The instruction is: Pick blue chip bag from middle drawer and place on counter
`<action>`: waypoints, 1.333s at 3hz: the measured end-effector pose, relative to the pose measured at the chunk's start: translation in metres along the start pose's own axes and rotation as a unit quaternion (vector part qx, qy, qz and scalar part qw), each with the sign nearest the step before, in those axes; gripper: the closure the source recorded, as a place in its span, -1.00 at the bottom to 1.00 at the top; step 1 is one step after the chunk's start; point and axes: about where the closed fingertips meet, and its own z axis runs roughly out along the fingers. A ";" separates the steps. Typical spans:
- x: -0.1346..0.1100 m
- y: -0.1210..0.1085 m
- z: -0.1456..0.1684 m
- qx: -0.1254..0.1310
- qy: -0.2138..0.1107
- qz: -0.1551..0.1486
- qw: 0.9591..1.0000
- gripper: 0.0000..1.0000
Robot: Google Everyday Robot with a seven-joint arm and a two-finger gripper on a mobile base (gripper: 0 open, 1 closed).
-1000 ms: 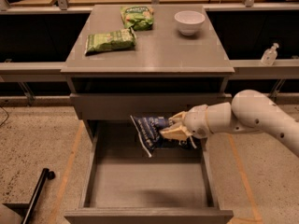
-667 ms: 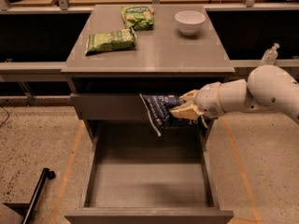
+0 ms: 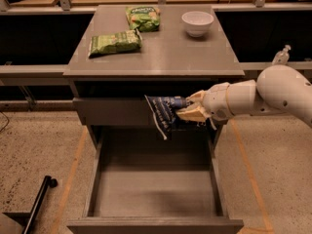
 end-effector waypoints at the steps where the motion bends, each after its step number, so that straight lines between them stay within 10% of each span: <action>1: -0.036 -0.019 -0.014 0.029 -0.024 -0.044 0.998 1.00; 4: -0.165 -0.116 -0.058 0.056 -0.075 -0.166 0.982 1.00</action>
Offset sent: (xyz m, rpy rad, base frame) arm 0.0944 -0.0062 0.1708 0.0152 -0.3318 0.1280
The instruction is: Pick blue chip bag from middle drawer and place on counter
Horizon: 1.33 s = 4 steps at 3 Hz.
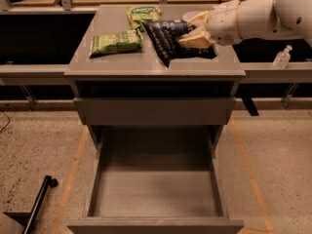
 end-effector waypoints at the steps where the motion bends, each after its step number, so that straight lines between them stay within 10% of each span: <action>1: 0.023 0.002 0.010 0.022 0.008 0.008 1.000 1.00; 3: 0.071 -0.042 0.055 0.077 -0.005 0.005 0.997 1.00; 4: 0.087 -0.073 0.065 0.100 -0.006 -0.002 0.995 0.68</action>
Offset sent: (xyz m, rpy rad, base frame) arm 0.0953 -0.0176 -0.0690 0.0872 -0.0945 -0.1584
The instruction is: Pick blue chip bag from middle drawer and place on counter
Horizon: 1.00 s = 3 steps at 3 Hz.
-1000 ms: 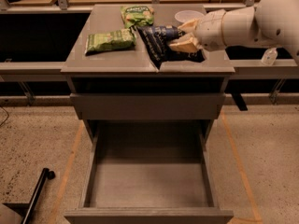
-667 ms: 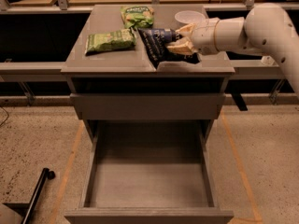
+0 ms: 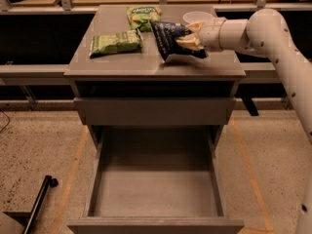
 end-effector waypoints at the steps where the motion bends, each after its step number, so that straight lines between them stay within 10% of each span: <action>1: 0.006 -0.021 0.009 0.013 0.000 -0.011 1.000 0.25; 3: 0.004 -0.022 0.014 0.014 -0.003 -0.012 1.000 -0.68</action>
Offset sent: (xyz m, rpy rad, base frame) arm 0.0218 -0.0048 0.0044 -0.0070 -0.0297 -0.0143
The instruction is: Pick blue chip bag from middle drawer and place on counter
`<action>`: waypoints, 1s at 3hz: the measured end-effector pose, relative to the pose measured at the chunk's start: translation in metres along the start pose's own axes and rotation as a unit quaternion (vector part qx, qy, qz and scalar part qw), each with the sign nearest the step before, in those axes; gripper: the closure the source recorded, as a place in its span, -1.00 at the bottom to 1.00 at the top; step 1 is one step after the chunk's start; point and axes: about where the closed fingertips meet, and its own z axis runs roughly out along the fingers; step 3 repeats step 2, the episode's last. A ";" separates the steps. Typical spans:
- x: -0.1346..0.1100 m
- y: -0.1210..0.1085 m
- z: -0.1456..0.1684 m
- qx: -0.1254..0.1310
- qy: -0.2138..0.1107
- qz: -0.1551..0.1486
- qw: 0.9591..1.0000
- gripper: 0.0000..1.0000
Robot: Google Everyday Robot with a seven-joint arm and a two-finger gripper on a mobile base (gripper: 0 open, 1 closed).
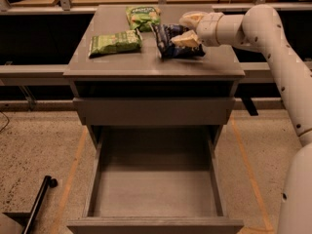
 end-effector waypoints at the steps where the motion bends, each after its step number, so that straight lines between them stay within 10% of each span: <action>1: -0.001 0.002 0.003 -0.002 -0.001 0.000 1.000 -1.00; 3: -0.001 0.002 0.003 -0.003 -0.001 0.000 1.000 -1.00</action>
Offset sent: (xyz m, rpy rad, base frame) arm 0.0003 0.0031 -0.0014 0.0004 0.0020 0.0043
